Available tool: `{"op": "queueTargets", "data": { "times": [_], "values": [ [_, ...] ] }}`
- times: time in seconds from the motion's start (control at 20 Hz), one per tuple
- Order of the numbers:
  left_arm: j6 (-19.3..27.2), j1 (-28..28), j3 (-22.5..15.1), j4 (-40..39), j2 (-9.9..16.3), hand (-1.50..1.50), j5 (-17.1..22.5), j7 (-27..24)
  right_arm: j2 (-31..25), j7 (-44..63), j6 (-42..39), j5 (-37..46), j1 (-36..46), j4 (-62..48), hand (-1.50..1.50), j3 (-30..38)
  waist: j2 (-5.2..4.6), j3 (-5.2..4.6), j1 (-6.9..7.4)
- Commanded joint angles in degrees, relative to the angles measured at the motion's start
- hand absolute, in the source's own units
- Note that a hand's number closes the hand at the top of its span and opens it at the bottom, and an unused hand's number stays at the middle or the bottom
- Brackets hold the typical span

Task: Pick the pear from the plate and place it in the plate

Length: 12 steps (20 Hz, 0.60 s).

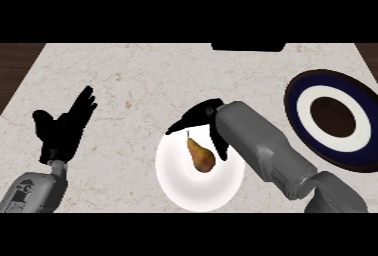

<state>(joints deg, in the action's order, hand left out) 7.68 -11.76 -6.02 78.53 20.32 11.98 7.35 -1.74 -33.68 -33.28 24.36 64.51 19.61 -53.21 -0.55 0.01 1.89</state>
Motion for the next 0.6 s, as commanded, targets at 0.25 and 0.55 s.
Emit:
{"op": "queueTargets", "data": {
  "times": [0.25,0.55],
  "values": [
    [-0.99,0.57,1.86,3.33,1.15,0.0,-0.34,3.07,1.72,0.13,-4.6,1.35,-0.13,1.64,-1.5,-0.31,0.08,0.0,0.45],
    [-0.87,-0.46,1.81,-1.14,-1.45,0.0,-2.15,0.17,1.73,-5.04,-0.41,5.61,-1.4,-2.28,-1.5,-2.26,-0.05,-0.01,-0.1]
  ]
}}
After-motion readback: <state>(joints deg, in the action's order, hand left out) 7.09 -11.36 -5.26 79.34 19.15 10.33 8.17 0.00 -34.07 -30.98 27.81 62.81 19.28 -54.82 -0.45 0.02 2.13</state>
